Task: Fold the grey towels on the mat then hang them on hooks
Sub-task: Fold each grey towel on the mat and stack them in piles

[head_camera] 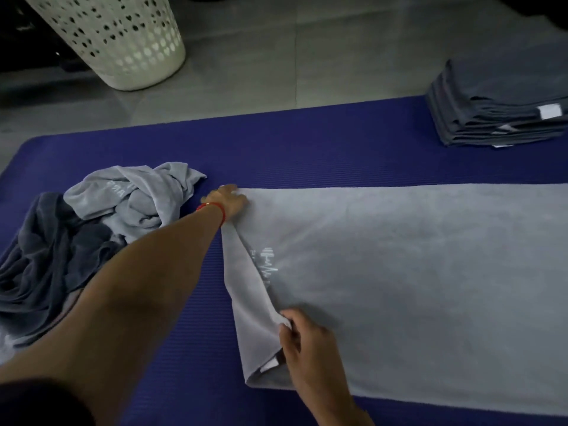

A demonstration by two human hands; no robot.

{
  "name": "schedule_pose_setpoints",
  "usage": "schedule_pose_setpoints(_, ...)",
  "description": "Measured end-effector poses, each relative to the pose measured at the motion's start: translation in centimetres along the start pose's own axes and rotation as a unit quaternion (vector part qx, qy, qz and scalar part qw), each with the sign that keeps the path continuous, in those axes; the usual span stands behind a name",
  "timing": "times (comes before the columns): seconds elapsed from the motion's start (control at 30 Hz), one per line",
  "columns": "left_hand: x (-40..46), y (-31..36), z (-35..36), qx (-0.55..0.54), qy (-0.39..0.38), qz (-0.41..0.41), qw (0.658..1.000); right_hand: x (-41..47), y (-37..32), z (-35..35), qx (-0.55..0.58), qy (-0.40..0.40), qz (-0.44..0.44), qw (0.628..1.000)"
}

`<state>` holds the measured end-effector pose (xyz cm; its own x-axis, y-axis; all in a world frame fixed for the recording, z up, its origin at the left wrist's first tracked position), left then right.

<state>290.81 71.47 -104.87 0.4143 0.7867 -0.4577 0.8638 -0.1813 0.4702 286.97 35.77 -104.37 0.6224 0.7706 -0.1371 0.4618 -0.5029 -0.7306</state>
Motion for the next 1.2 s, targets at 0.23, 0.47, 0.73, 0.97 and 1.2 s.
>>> schedule_pose_setpoints(0.23, -2.1, 3.6, -2.0, -0.123, 0.114, 0.104, 0.98, -0.9, 5.4, -7.2, 0.023, 0.009, 0.057, 0.998)
schedule_pose_setpoints(0.47, -6.9, 15.5, 0.1, 0.029, 0.025, 0.398, 0.917, -1.1, 12.7, -23.8, 0.048, -0.018, 0.151, 0.987)
schedule_pose_setpoints(0.73, -13.2, 34.6, 12.0, -0.002, -0.043, 0.497, 0.867, -8.7, 22.6, -40.7, 0.052, 0.109, 0.279, 0.953)
schedule_pose_setpoints(0.97, -20.2, 51.0, 26.3, -0.064, -0.164, 0.542, 0.822, -17.5, 34.0, -41.2, -0.001, 0.383, 0.416, 0.825)
schedule_pose_setpoints(1.2, -23.3, 61.4, 39.2, 0.063, -0.146, 0.608, 0.778, -18.3, 41.5, -37.3, -0.064, 0.474, 0.51, 0.715)
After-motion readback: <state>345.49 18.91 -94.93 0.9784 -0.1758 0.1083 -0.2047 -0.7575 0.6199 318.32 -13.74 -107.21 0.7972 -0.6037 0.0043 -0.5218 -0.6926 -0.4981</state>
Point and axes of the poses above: each hand's wrist, its own x-axis towards the middle knuckle, its own z-axis out of the palm, y = z × x, the point moved 3 cm from there along x, towards the middle knuckle, and after that the axes turned 15 degrees about -x, right-handed, at the moved point
